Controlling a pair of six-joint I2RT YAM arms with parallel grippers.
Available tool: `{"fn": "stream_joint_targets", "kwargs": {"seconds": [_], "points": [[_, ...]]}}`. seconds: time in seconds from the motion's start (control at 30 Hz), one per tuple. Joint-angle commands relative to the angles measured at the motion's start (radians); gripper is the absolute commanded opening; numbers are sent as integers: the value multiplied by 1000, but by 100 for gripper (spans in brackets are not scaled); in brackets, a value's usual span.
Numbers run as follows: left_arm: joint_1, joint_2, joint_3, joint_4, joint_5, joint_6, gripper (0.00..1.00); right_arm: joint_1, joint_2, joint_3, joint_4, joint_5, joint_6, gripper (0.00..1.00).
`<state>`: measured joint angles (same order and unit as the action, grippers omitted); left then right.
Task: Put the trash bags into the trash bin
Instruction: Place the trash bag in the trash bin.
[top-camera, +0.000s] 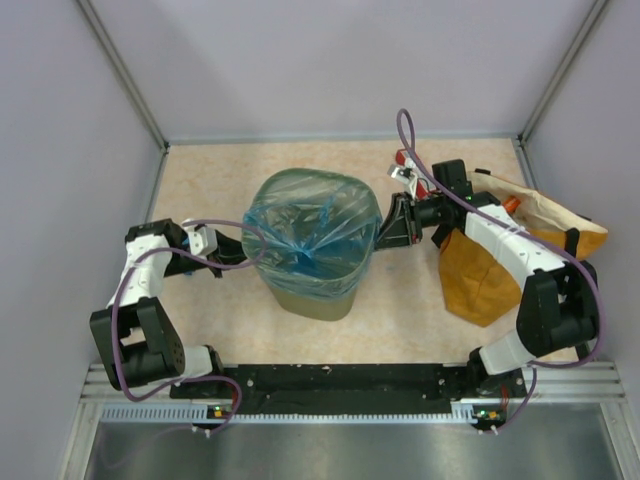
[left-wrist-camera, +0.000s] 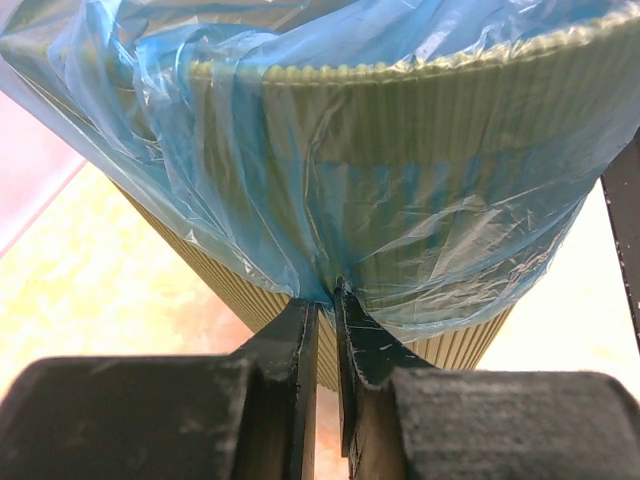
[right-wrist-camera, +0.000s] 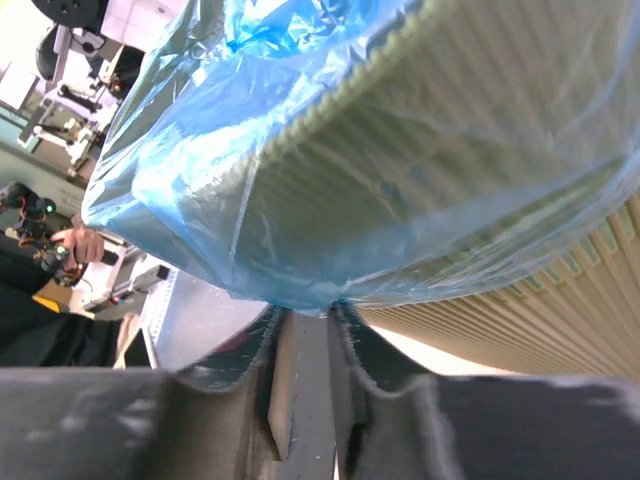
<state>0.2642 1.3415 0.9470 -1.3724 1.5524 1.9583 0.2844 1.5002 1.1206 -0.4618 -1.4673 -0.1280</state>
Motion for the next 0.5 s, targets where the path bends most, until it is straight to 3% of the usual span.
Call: {"fn": "stream_joint_targets", "kwargs": {"seconds": [0.0, 0.07, 0.47], "points": [[1, -5, 26, -162, -52, 57, 11, -7, 0, 57, -21, -228, -41, 10], [3, -4, 27, -163, -52, 59, 11, -7, 6, 58, -26, -220, -42, 0], [1, 45, 75, -165, -167, 39, 2, -5, 28, 13, -31, -88, -111, 0]]}}
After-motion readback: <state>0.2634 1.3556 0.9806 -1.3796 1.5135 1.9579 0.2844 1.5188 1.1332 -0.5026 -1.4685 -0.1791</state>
